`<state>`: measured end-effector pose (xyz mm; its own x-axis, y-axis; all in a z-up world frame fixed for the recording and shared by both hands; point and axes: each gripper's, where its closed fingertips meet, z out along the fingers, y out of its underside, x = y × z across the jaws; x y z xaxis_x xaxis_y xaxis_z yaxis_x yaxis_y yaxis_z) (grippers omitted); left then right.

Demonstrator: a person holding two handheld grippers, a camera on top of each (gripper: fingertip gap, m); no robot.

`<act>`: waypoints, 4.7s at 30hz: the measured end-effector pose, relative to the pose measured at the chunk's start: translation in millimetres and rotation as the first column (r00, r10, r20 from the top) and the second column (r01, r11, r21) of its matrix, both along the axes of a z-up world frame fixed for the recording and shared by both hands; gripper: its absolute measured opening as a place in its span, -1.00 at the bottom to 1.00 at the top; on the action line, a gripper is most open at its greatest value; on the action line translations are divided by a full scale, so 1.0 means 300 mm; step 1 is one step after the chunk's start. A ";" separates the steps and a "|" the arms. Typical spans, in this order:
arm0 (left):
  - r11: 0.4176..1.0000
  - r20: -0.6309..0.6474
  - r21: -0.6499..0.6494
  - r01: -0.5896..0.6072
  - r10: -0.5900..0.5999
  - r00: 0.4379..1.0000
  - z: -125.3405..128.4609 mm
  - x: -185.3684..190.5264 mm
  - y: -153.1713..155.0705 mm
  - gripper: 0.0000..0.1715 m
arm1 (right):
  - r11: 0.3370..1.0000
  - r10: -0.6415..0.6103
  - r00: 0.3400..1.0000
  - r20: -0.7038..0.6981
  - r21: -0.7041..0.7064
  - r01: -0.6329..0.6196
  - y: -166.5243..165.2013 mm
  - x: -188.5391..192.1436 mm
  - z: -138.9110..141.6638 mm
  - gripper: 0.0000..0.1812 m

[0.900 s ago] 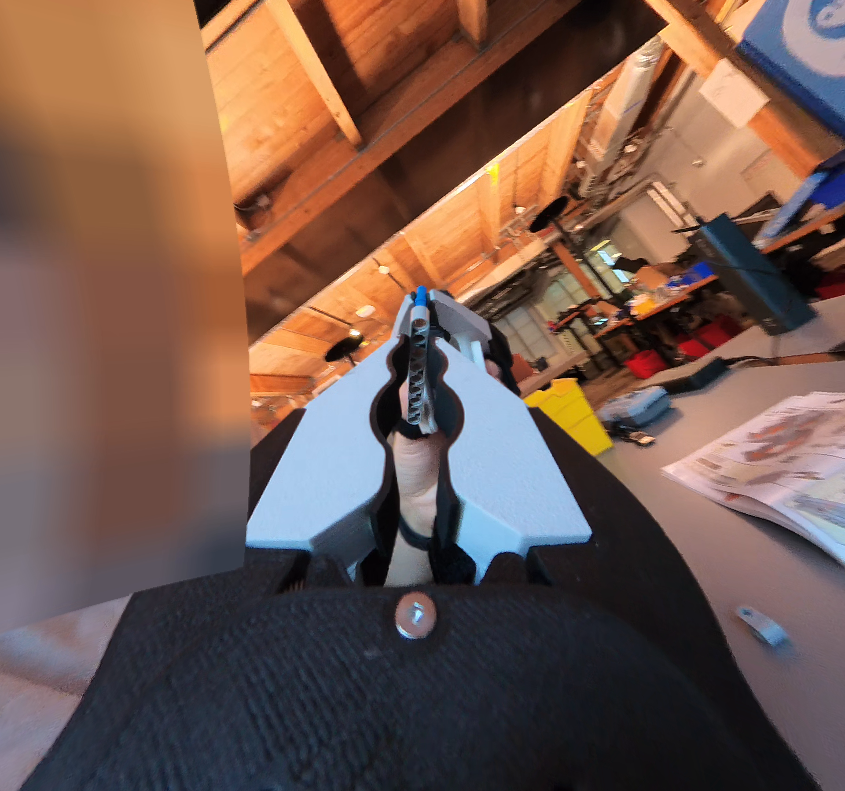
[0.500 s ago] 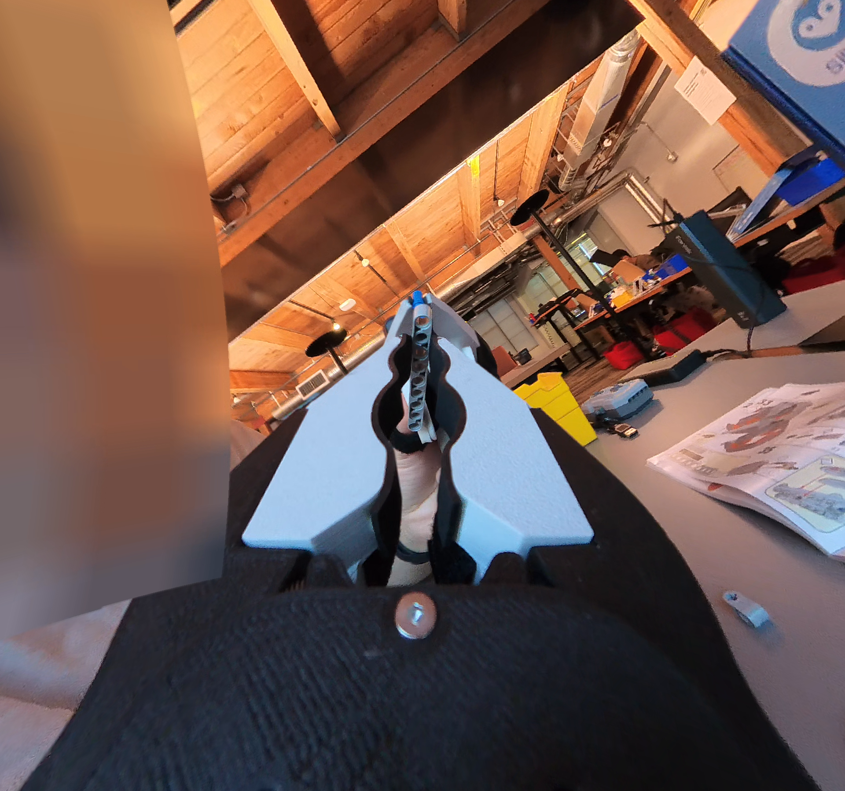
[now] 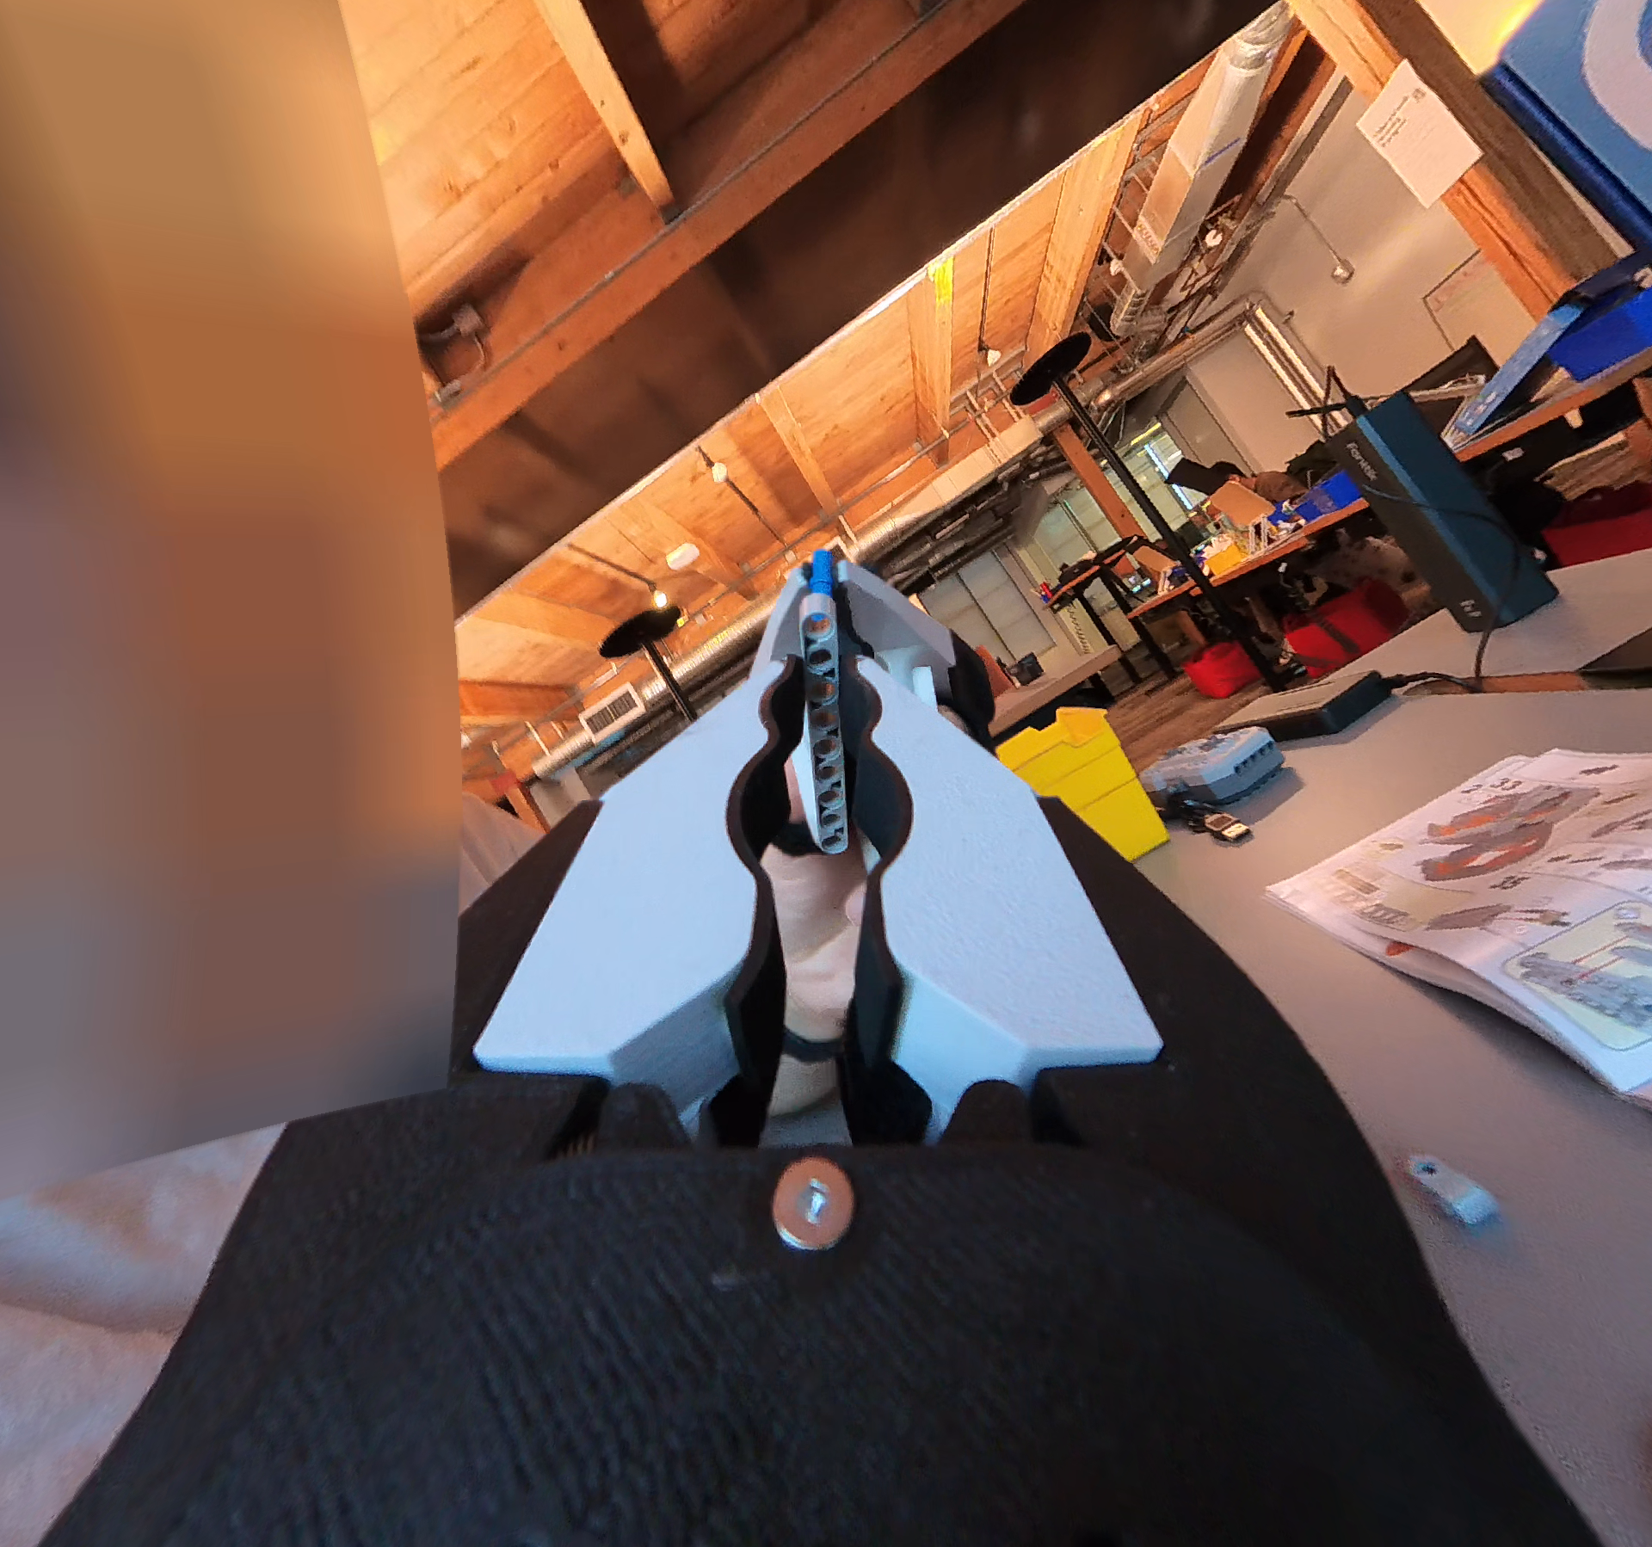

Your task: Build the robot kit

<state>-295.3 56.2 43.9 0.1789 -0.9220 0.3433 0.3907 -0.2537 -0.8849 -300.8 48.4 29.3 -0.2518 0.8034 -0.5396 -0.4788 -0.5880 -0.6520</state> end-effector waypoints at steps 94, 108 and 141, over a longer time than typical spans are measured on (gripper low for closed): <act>0.980 -0.826 0.066 -0.188 0.159 0.540 -0.397 -0.224 0.343 -0.79 | 0.970 0.173 0.474 0.864 -0.066 -0.234 -0.084 -0.026 -0.499 -0.93; 0.937 -0.925 0.349 -0.025 0.349 0.148 -0.573 -0.061 0.586 -0.51 | 0.954 0.026 0.468 0.883 0.118 -0.276 -0.076 -0.047 -0.500 -0.78; 0.919 -0.934 0.081 -0.387 0.206 0.294 -0.617 -0.118 0.696 -0.65 | 0.956 -0.017 0.474 0.880 0.153 -0.250 -0.030 -0.030 -0.498 -0.84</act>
